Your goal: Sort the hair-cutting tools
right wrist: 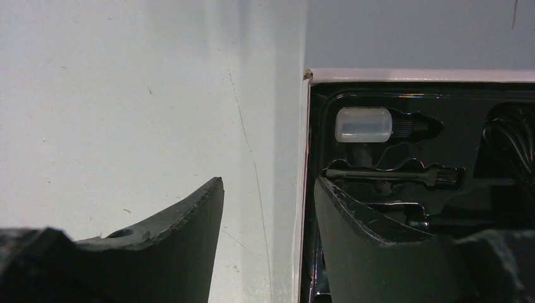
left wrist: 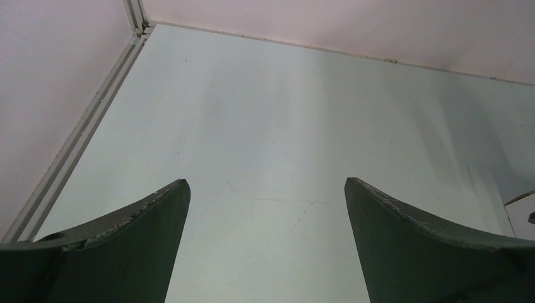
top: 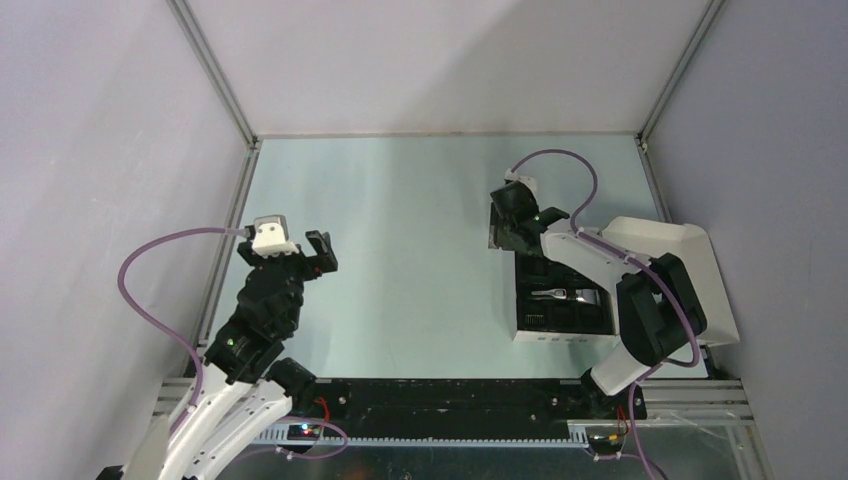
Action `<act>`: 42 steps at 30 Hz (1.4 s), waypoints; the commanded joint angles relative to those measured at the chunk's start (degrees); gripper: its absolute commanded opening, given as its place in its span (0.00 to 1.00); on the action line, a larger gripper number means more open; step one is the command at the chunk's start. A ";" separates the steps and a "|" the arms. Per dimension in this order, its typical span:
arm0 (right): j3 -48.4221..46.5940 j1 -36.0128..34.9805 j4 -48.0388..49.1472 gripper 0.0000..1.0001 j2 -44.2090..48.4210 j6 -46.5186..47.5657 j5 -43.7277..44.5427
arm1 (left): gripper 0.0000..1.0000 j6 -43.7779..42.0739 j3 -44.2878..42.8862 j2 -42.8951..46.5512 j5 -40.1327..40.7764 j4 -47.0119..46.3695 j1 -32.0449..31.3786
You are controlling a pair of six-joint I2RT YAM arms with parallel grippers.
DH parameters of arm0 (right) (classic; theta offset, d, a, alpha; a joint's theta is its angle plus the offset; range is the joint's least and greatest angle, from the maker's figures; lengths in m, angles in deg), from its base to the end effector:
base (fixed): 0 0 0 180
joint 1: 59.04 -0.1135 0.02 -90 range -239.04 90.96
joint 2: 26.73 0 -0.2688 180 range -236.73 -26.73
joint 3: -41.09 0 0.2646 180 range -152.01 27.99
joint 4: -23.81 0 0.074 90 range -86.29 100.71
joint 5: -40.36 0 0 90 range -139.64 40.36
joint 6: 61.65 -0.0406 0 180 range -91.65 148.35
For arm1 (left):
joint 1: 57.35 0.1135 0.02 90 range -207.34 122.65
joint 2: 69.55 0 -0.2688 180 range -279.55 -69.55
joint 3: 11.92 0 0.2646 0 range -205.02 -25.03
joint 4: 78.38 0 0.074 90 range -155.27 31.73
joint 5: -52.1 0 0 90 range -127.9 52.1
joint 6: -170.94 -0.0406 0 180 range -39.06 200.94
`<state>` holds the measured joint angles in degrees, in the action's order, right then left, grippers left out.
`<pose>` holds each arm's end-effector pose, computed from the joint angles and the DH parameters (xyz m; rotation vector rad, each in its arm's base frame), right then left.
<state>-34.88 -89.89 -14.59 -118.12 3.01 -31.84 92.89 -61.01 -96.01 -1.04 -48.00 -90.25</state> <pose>0.3052 0.1678 0.2209 0.0074 2.4477 0.0384 0.1216 -0.0497 0.3207 -0.1682 1.6706 -0.0404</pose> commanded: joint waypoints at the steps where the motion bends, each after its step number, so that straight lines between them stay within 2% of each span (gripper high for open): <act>1: -2.29 -0.13 0.06 0.59 -1.90 -0.22 0.90 | 1.00 -0.61 0.20 0.61 0.23 -1.40 -0.33; 10: -2.26 -0.15 0.07 0.50 -4.48 0.63 -0.83 | 0.98 -0.69 0.22 0.71 0.14 -1.43 -0.38; 14: -2.26 -0.86 0.78 0.37 -5.28 2.35 -2.35 | 0.98 -0.69 0.19 0.70 0.22 -1.42 -0.39; 16: -2.28 -1.67 1.37 0.24 -5.29 3.51 -2.80 | 0.98 -0.69 0.19 0.64 0.18 -1.38 -0.40; 18: -2.26 -2.71 2.80 0.16 -5.15 5.30 -3.67 | 0.98 -0.68 0.15 0.63 0.14 -1.41 -0.36; 24: -4.04 -9.01 5.64 0.00 -5.70 13.49 -7.75 | 0.98 -0.85 0.14 0.66 0.99 -1.44 -0.40; 30: -10.33 -19.16 4.15 0.00 -9.03 24.24 -14.98 | 0.98 -0.89 0.32 1.21 2.45 -1.28 -0.19; 36: -11.96 -30.20 -1.49 0.00 -8.07 33.27 -22.33 | 0.98 -0.68 0.44 1.15 3.64 -0.57 -0.14; 42: -11.52 -38.21 -11.02 0.13 -4.06 39.59 -23.08 | 0.98 2.36 0.12 -0.21 3.27 0.64 -0.15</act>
<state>-44.28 -124.45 -19.03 -127.48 35.95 -52.13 93.08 -61.01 -95.22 1.00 -47.78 -90.23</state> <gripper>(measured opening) 0.111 0.983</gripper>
